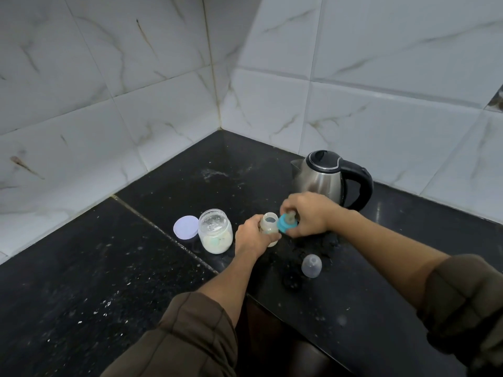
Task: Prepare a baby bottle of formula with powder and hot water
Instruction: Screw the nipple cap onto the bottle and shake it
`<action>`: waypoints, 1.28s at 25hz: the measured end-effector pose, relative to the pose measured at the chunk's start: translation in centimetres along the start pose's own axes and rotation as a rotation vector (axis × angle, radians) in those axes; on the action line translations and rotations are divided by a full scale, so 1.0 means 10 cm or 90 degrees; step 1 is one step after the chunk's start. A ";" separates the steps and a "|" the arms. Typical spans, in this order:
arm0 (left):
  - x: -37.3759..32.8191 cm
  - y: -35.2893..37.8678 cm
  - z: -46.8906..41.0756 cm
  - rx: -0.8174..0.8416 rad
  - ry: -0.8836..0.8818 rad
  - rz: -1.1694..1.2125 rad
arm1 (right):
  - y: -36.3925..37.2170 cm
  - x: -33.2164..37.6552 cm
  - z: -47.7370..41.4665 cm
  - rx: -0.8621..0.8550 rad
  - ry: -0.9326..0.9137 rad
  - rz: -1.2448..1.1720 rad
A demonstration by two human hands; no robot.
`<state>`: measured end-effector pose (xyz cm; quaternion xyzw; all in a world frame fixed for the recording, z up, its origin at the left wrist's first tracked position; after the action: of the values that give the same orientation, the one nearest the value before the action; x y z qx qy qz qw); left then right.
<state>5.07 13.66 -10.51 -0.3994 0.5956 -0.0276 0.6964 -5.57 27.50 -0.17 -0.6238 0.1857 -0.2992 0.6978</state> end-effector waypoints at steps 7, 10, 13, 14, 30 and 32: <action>-0.02 -0.06 -0.01 0.047 0.026 -0.050 | -0.15 0.22 -0.34 0.023 0.020 0.007; -0.02 -0.10 -0.04 0.065 0.033 -0.075 | -0.09 0.25 -0.42 0.049 0.018 0.022; -0.01 -0.10 -0.05 0.072 0.042 -0.092 | -0.06 0.26 -0.46 0.067 0.015 0.025; -0.01 -0.11 -0.05 0.072 0.047 -0.097 | -0.05 0.26 -0.47 0.068 0.010 0.028; -0.03 -0.12 -0.03 0.068 0.077 -0.126 | 0.04 0.42 -0.49 0.068 0.036 0.101; -0.02 -0.11 -0.03 0.070 0.073 -0.126 | 0.03 0.43 -0.49 0.055 0.060 0.111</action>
<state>5.24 12.82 -9.65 -0.4152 0.5896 -0.1513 0.6761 -5.33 20.99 -0.70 -0.5602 0.2586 -0.2739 0.7377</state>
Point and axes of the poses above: each hand's wrist, its own z-axis away from the middle knuckle, its own y-axis out of the palm, x = y × z, the point moved 2 cm from there along -z, towards the middle knuckle, and after that the axes turned 12 degrees about y, right-handed, at the moved point
